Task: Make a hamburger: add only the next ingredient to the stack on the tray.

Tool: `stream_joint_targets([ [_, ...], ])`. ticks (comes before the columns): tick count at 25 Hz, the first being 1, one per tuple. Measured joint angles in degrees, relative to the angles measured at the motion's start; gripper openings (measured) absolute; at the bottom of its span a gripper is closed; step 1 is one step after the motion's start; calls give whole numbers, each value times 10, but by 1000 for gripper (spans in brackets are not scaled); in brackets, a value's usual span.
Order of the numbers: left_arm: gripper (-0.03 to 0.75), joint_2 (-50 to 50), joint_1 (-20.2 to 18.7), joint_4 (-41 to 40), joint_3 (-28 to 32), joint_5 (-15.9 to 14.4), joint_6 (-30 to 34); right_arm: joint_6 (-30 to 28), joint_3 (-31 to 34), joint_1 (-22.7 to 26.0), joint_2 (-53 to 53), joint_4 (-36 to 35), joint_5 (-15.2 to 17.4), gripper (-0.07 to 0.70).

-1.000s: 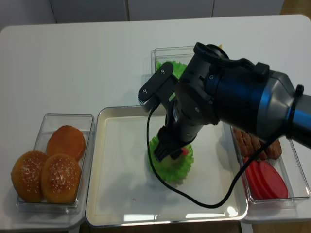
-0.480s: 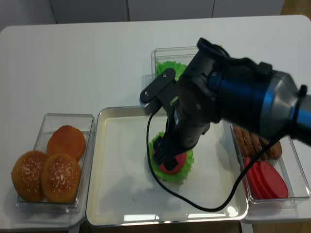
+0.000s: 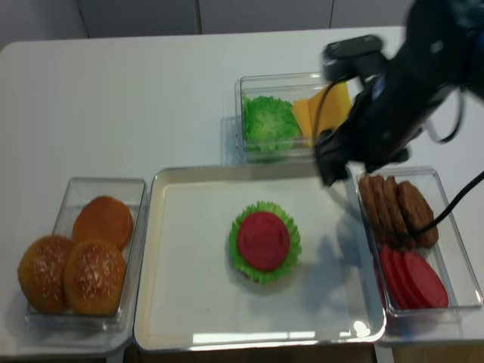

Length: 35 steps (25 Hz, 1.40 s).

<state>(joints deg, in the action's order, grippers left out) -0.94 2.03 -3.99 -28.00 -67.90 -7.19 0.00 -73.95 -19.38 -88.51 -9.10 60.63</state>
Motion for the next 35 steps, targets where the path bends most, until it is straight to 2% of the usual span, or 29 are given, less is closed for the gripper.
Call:
stream_joint_targets([
  [4,411,0,0,0,0,0,0,10,28,95,53,5,10,589],
  [7,411,0,0,0,0,0,0,16,75,146,118,24,14,587],
  [9,411,0,0,0,0,0,0,19,116,164,165,45,18,587],
  [14,411,0,0,0,0,0,0,23,211,170,299,74,37,587],
  [18,411,0,0,0,0,0,0,34,254,170,410,76,66,586],
  [23,411,0,0,0,0,0,0,37,268,170,538,76,110,586],
  [35,411,0,0,0,0,0,0,38,268,170,749,64,125,586],
])
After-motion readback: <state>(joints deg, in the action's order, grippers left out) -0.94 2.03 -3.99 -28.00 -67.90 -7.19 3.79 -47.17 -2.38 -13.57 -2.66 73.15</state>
